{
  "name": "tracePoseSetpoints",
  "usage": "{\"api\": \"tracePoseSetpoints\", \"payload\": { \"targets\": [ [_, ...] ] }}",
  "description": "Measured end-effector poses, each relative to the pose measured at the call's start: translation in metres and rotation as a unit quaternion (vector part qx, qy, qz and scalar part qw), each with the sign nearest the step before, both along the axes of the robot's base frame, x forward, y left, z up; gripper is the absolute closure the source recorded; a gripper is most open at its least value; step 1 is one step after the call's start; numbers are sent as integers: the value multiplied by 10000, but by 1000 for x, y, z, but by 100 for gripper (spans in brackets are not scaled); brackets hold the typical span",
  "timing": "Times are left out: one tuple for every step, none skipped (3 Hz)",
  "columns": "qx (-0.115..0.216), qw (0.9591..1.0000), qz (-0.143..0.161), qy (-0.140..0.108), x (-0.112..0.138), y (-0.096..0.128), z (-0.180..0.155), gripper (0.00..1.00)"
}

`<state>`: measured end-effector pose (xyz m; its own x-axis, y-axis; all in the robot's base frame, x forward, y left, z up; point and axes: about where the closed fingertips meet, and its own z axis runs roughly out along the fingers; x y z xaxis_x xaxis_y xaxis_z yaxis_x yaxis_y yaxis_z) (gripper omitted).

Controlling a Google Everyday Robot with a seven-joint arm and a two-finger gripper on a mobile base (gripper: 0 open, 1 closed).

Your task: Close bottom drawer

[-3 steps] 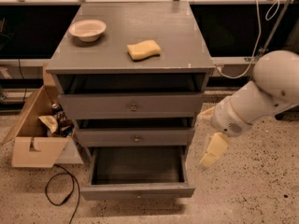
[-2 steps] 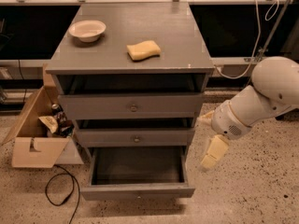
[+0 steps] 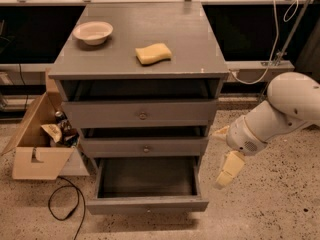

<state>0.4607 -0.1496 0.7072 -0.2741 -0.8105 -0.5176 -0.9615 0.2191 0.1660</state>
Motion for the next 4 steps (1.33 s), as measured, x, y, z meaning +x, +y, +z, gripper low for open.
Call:
{"api": "tracePoseSetpoints", "payload": {
  "targets": [
    [257, 9994, 87, 196, 3, -15, -62, 0],
    [575, 9976, 161, 364, 4, -21, -128, 0],
    [1108, 9922, 309, 481, -5, -16, -199, 0],
    [1108, 9922, 310, 481, -5, -16, -199, 0]
  ]
}}
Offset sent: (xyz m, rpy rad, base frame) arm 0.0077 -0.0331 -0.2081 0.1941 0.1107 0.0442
